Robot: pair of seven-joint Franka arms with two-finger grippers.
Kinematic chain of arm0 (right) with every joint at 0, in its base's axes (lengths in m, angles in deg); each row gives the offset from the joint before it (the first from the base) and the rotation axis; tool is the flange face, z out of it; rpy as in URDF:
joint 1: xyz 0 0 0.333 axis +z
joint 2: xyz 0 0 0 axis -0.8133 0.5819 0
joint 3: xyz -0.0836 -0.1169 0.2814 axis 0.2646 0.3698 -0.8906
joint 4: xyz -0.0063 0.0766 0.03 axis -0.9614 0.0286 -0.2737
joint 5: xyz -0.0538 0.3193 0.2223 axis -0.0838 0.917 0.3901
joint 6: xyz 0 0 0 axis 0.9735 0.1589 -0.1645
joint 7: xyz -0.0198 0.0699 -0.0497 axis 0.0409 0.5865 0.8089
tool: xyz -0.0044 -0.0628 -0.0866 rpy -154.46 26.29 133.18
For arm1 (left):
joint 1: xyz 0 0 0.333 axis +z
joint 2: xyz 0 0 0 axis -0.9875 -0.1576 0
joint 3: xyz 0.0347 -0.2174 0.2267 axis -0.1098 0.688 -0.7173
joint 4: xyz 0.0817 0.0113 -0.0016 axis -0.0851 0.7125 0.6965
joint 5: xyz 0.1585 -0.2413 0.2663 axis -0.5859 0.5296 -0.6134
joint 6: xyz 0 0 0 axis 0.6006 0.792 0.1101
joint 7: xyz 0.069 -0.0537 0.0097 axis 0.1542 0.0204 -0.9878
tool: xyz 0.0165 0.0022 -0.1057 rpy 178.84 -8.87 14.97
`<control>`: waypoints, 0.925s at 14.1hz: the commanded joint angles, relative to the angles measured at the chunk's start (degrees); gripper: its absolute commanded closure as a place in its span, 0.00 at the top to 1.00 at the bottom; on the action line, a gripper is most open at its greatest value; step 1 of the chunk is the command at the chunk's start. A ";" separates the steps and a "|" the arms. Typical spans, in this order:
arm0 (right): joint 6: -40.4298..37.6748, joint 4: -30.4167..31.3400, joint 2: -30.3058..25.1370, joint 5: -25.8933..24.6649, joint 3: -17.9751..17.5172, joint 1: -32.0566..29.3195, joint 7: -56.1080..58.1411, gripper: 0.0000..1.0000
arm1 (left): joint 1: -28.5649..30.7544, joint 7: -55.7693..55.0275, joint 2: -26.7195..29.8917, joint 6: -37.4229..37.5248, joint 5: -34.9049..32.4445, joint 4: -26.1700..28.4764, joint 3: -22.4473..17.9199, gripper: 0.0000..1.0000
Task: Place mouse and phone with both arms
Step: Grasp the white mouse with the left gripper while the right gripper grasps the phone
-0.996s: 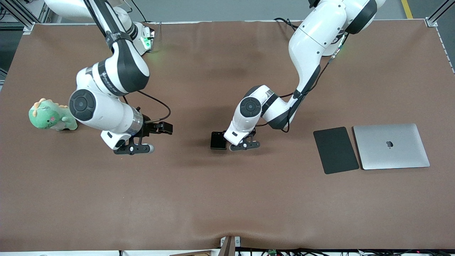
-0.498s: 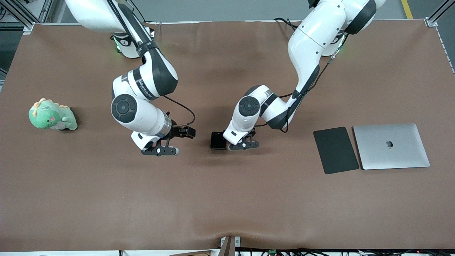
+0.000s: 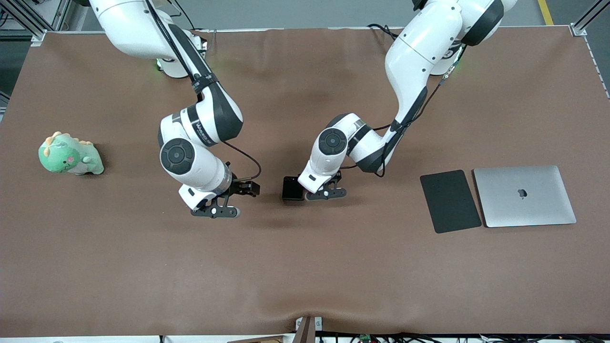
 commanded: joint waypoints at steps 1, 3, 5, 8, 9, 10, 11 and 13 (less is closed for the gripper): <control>0.02 -0.95 0.47 -4.96 0.07 -0.37 -1.00 1.00 | -1.06 -1.43 -0.34 1.19 -1.67 -0.47 -0.77 0.72; 0.02 -0.95 0.47 -8.66 0.07 -0.72 -0.65 1.00 | -1.06 -1.43 -0.34 1.80 -1.67 -0.47 -0.77 0.68; -0.07 -0.95 0.47 -9.46 0.07 -0.55 -0.56 1.00 | -1.15 -1.17 -0.43 1.81 -1.67 -0.55 -0.77 0.59; -0.07 -1.03 0.55 -9.03 -0.02 0.15 -2.31 1.00 | -0.98 -1.08 -0.25 2.07 -2.82 -0.64 -0.77 0.53; 0.02 -1.21 0.73 -8.85 -0.02 0.24 -4.84 1.00 | -0.80 -0.99 -0.08 2.94 -2.90 -0.90 -0.77 0.53; 0.02 -1.47 1.34 -8.85 -0.02 1.03 -7.21 1.00 | -0.54 -0.99 0.18 3.73 -3.34 -1.08 -0.77 0.53; 0.02 -1.56 1.78 -9.11 -0.02 2.25 -8.98 1.00 | -0.19 -0.99 0.80 4.00 -3.60 -1.08 -0.77 0.53; 0.02 -1.82 3.01 -9.46 -0.02 3.84 -12.06 1.00 | 0.43 -0.99 1.59 4.53 -3.52 -1.17 -0.77 0.53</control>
